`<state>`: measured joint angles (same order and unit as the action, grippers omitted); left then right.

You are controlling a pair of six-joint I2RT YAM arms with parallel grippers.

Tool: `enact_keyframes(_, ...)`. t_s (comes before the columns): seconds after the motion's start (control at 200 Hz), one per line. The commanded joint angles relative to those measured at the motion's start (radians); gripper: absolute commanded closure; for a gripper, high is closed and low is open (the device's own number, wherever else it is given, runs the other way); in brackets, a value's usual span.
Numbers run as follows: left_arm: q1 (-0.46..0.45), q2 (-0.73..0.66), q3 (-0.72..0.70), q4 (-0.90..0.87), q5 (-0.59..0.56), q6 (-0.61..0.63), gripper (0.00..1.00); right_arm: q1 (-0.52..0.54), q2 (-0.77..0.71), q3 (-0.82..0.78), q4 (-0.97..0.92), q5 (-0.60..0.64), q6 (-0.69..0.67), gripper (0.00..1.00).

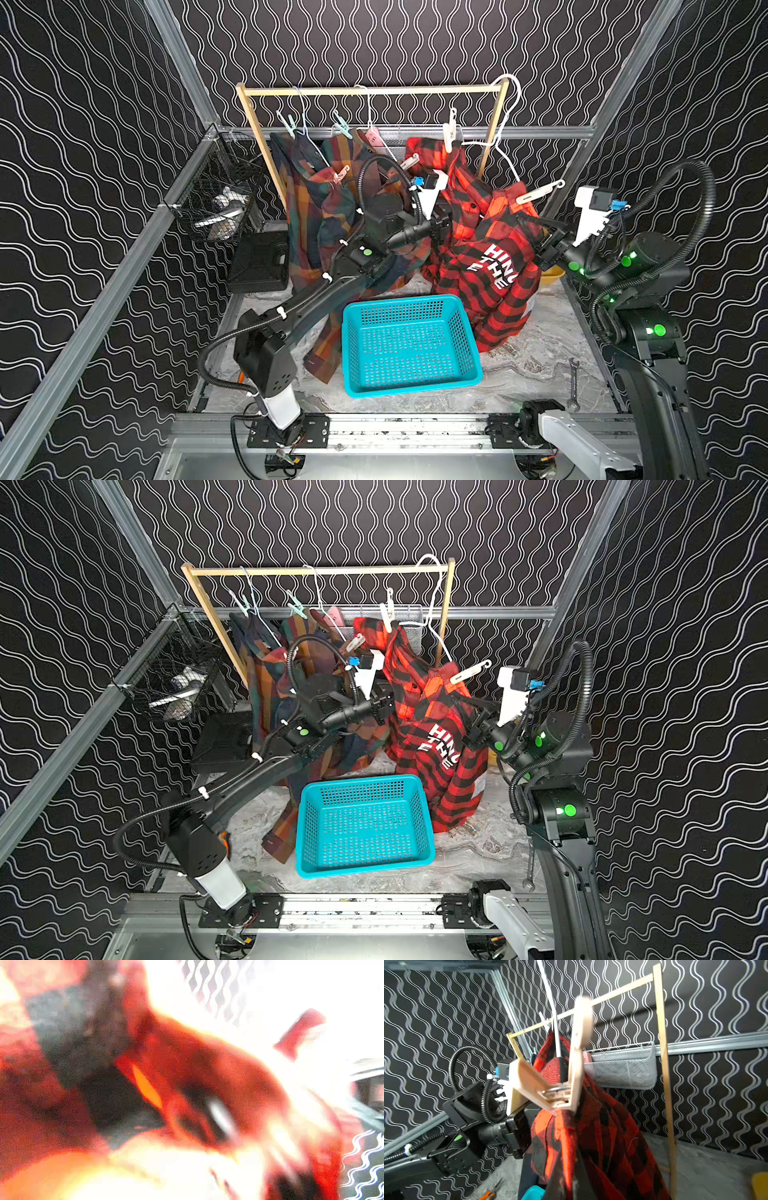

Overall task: Remove the clothespins securing long-sleeve shirts to the hanger
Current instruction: Place the long-sleeve shirt at the bin.

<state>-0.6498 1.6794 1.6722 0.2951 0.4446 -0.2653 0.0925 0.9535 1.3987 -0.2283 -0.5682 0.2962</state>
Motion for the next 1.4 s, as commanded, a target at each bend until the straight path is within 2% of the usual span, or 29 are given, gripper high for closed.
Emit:
enact_keyframes(0.0,-0.001,-0.08,-0.006,0.031,0.04,0.032,1.0,0.001,0.046,0.057,0.212,-0.108,0.087,1.0)
enact_keyframes(0.18,-0.007,-0.195,-0.009,-0.005,0.042,0.045,1.0,0.004,0.144,0.191,0.313,-0.204,0.184,1.0)
enact_keyframes(0.46,-0.034,-0.321,0.012,-0.123,0.025,0.078,1.0,0.042,0.254,0.335,0.376,-0.267,0.289,1.0)
enact_keyframes(0.61,-0.055,-0.41,-0.015,-0.207,-0.025,0.125,1.0,0.129,0.33,0.409,0.362,-0.263,0.276,1.0)
enact_keyframes(0.806,-0.056,-0.53,-0.166,-0.275,-0.163,0.164,1.0,0.288,0.431,0.473,0.314,-0.248,0.223,1.0)
enact_keyframes(0.981,-0.056,-0.64,-0.412,-0.284,-0.274,0.13,1.0,0.318,0.425,0.296,0.431,-0.257,0.287,1.0)
enact_keyframes(1.181,-0.056,-0.75,-0.667,-0.368,-0.419,0.121,1.0,0.326,0.314,-0.056,0.474,-0.23,0.275,1.0)
enact_keyframes(1.211,-0.056,-0.762,-0.698,-0.384,-0.435,0.12,0.95,0.326,0.292,-0.103,0.468,-0.231,0.264,1.0)
enact_keyframes(1.281,-0.056,-0.792,-0.751,-0.429,-0.458,0.107,0.73,0.326,0.241,-0.202,0.438,-0.231,0.233,1.0)
enact_keyframes(1.331,-0.056,-0.819,-0.775,-0.461,-0.469,0.103,0.52,0.325,0.206,-0.256,0.414,-0.228,0.203,1.0)
enact_keyframes(1.396,-0.057,-0.854,-0.794,-0.512,-0.487,0.109,0.42,0.324,0.169,-0.336,0.409,-0.21,0.189,1.0)
